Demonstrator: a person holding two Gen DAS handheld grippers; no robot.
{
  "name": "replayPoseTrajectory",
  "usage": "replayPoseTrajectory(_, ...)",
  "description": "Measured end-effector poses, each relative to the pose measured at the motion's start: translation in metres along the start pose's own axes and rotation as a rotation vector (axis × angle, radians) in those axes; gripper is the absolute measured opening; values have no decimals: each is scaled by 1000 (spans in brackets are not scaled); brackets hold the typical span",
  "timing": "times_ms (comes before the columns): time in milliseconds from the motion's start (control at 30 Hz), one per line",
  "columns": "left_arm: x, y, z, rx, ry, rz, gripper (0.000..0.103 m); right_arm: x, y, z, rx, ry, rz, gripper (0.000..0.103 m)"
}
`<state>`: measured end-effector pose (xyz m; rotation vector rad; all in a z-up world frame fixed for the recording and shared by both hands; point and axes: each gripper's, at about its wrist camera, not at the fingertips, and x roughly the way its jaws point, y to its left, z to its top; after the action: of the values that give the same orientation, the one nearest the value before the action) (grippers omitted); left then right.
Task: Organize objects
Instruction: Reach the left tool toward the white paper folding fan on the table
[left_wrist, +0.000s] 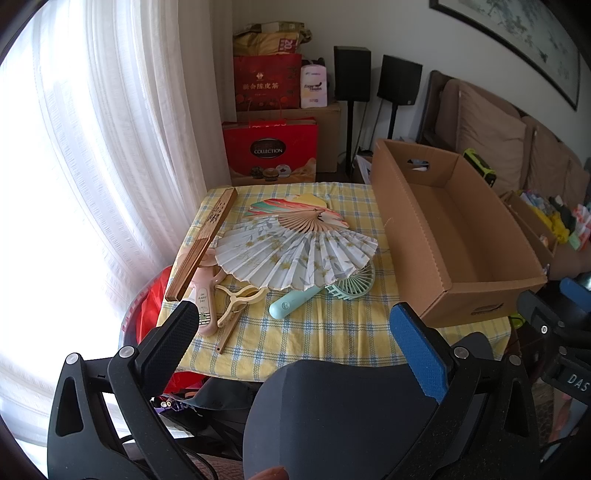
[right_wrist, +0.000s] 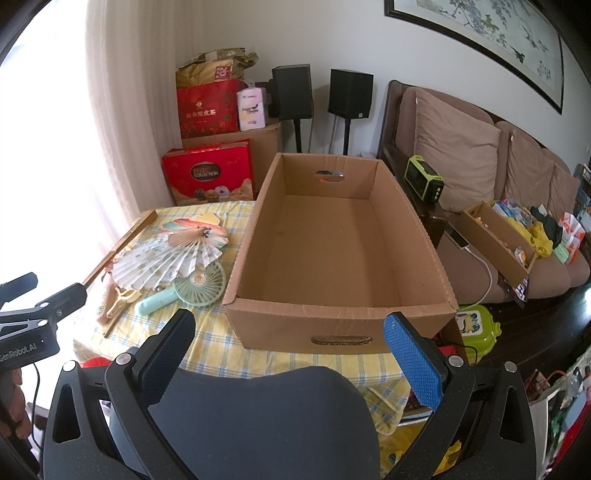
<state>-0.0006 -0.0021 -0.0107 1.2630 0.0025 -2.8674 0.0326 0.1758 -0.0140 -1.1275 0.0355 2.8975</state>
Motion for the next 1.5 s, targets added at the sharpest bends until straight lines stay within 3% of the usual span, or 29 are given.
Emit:
replayPoseTrajectory(433,12,19,8,18,-37,-14,103,12,3,5,-28,9,14,103)
replayPoseTrajectory(567,21,37,11,-12,-31,-28,103,16,9,6,-27,9,124,103)
replayPoseTrajectory(767,38,80,11,-135,3,-92,103,33,17,10,34,79,337,102)
replayPoseTrajectory(900,50,110,7,-260,32,-189,103,47,28,12,90,125,466,92)
replayPoseTrajectory(1067,69,131,3,-354,76,-247,102,63,38,13,181,171,591,80)
replayPoseTrajectory(1133,80,137,0,-405,122,-279,102,68,42,14,204,182,610,66)
replayPoseTrajectory(1200,92,143,-4,-452,151,-288,102,73,47,14,223,191,622,59)
replayPoseTrajectory(1300,105,148,-9,-495,158,-253,102,83,57,14,240,205,632,59)
replayPoseTrajectory(1500,134,149,-19,-524,228,-277,101,104,84,8,233,220,639,52)
